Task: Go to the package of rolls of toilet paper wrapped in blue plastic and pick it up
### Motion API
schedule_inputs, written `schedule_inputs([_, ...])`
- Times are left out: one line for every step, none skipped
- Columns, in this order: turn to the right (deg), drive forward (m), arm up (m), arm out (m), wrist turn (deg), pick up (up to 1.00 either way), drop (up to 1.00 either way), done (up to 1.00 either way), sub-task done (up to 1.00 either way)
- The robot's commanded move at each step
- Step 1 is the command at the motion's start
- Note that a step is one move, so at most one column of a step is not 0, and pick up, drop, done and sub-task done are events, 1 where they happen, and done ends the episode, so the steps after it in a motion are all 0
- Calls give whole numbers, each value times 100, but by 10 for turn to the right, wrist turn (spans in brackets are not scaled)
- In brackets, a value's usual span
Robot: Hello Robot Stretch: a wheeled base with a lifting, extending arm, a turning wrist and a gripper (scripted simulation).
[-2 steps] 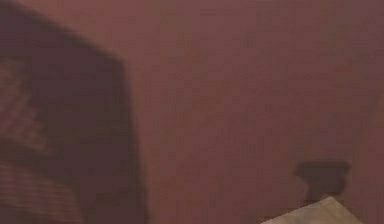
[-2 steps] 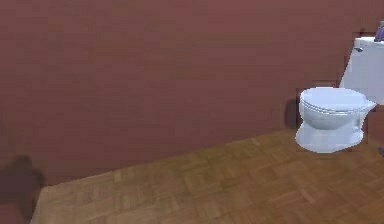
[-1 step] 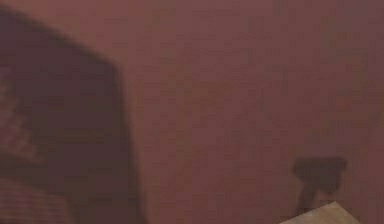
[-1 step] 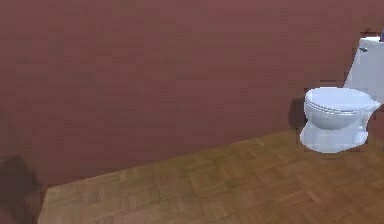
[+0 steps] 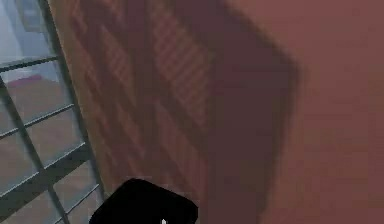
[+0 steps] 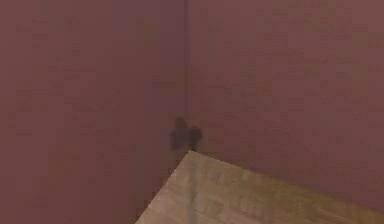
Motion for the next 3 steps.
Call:
schedule_inputs([-450,0,0,0,0,0,0,0,0])
schedule_inputs([-450,0,0,0,0,0,0,0,0])
schedule_inputs([-210,0,0,0,0,0,0,0,0])
